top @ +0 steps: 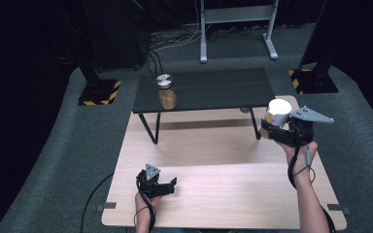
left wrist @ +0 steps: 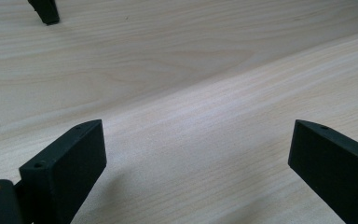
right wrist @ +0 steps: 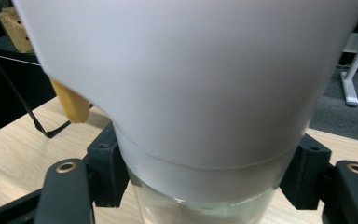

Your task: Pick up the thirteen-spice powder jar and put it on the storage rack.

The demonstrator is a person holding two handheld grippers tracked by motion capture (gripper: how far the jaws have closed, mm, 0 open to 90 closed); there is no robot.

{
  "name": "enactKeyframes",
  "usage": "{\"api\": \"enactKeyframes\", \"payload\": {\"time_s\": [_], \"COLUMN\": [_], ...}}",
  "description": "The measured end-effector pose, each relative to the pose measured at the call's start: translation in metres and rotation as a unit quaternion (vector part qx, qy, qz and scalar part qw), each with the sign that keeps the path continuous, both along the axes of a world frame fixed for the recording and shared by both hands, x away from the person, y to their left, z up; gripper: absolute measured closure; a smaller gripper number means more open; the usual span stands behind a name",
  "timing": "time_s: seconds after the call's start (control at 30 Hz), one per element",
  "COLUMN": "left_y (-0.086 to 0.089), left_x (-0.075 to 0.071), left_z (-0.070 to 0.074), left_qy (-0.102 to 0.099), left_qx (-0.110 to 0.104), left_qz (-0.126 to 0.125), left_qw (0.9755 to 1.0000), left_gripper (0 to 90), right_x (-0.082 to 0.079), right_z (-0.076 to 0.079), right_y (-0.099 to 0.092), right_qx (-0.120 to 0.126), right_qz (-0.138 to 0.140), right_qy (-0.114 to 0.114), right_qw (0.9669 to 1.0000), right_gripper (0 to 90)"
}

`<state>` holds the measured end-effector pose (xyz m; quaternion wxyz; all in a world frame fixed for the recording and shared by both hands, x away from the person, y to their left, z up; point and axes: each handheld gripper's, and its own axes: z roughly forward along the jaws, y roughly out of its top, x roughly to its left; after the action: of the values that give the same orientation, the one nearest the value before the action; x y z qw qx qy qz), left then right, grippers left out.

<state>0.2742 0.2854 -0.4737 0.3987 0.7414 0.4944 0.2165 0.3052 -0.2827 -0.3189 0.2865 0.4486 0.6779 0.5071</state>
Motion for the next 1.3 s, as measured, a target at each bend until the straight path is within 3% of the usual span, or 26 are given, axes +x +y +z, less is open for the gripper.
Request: {"api": "enactKeyframes", "payload": {"time_s": [1.3], "left_y": [0.002], "left_x": [0.000], "left_z": [0.000], "left_qy": [-0.001], "left_qx": [-0.003], "left_qz": [-0.009], "left_qw": [1.0000], "left_gripper": [2.3], "right_x": [0.034], "right_z": [0.021], "right_y": [0.024], "right_qx": [-0.014], "right_qz": [0.007], "right_qy": [-0.003], "right_qw": [0.9999], "right_gripper": [29.8]}}
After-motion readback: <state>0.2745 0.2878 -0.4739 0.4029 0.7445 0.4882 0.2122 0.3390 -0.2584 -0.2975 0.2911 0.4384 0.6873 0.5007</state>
